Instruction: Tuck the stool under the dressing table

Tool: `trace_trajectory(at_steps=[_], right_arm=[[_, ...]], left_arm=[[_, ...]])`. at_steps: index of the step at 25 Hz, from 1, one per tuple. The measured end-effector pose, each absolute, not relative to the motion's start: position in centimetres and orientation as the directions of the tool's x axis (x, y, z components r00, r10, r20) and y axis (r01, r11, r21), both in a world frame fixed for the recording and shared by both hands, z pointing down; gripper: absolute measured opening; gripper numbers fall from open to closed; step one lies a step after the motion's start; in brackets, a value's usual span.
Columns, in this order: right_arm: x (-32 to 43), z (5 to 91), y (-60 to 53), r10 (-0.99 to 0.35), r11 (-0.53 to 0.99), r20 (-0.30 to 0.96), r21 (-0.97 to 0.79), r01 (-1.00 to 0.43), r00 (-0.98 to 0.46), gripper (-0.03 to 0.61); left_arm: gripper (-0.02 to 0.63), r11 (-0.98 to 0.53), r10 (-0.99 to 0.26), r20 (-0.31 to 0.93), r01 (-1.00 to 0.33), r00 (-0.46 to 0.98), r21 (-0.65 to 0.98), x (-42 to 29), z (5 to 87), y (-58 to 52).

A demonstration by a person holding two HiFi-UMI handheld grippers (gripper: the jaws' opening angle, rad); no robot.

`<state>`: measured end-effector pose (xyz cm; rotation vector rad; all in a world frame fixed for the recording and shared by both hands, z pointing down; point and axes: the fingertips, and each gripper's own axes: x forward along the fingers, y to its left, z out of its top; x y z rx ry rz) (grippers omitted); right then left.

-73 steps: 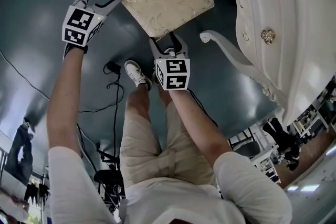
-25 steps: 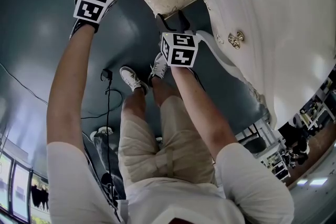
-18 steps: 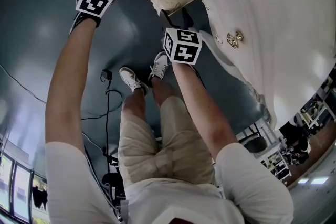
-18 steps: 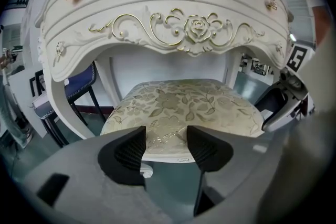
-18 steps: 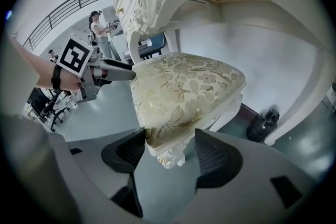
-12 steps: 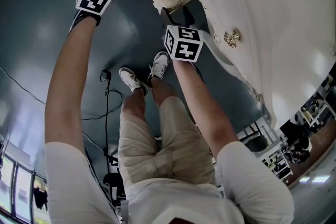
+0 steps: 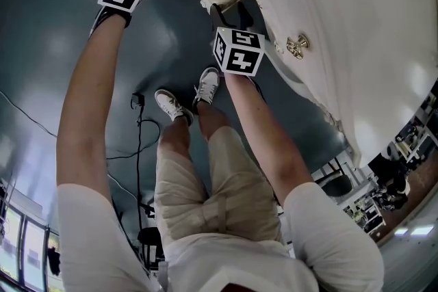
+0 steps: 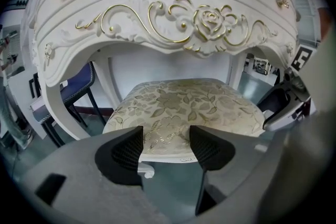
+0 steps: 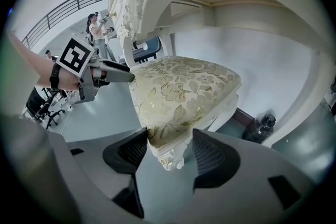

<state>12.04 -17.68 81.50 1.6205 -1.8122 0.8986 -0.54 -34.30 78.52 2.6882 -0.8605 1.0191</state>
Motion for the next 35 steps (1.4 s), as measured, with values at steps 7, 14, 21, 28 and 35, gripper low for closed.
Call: trace_trajectory(at_steps=[7, 14, 21, 28, 35], right_arm=[[12.0, 81.4, -18.8, -0.635, 0.088, 0.76, -0.107, -0.99, -0.138, 0.296], [12.2, 81.4, -18.8, -0.633, 0.086, 0.765, -0.089, -0.992, -0.123, 0.296], [10.7, 79.8, -17.9, -0.646, 0.132, 0.742, -0.124, -0.983, -0.18, 0.293], [8.4, 73.4, -14.4, -0.639, 0.167, 0.743, -0.118, -0.979, -0.199, 0.254], [7.4, 65.3, -11.3, -0.657, 0.161, 0.728, -0.115, -0.98, -0.193, 0.14]], left_arm=[[0.258, -0.821, -0.482, 0.637, -0.565, 0.602, -0.086, -0.2, 78.4, -35.3], [0.229, -0.825, -0.47, 0.633, -0.561, 0.615, -0.067, -0.1, 78.4, -35.1], [0.365, -0.734, -0.589, 0.489, -0.679, 0.643, 0.009, -4.1, 73.4, -33.7], [0.29, -0.68, -0.642, 0.444, -0.731, 0.626, 0.047, -9.3, 66.0, -28.0], [0.088, -0.639, -0.681, 0.335, -0.752, 0.651, 0.165, -12.7, 55.9, -22.6]])
